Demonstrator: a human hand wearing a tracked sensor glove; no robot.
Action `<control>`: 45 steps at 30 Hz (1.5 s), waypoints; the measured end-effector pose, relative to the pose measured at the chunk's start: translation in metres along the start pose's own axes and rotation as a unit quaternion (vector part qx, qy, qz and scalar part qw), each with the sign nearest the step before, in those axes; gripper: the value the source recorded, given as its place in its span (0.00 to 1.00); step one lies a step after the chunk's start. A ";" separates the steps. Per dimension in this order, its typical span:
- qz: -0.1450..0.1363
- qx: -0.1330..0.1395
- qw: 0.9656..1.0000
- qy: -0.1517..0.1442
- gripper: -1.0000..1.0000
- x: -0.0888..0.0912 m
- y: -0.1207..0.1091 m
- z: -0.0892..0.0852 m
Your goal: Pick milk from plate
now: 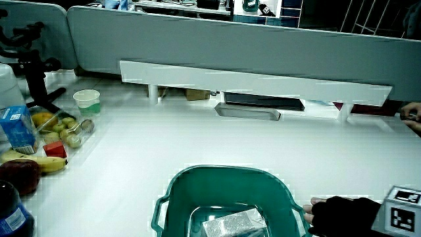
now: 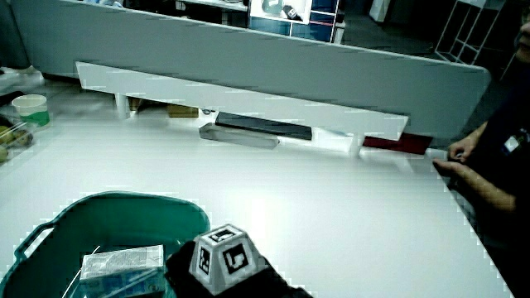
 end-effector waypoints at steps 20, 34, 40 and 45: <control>-0.027 0.080 0.995 -0.053 0.50 -0.007 0.061 0.034; -0.018 0.019 1.000 0.000 0.50 -0.005 0.109 0.039; 0.005 -0.009 1.000 0.008 0.50 -0.014 0.127 0.038; 0.003 -0.016 1.000 0.011 0.50 -0.015 0.140 0.030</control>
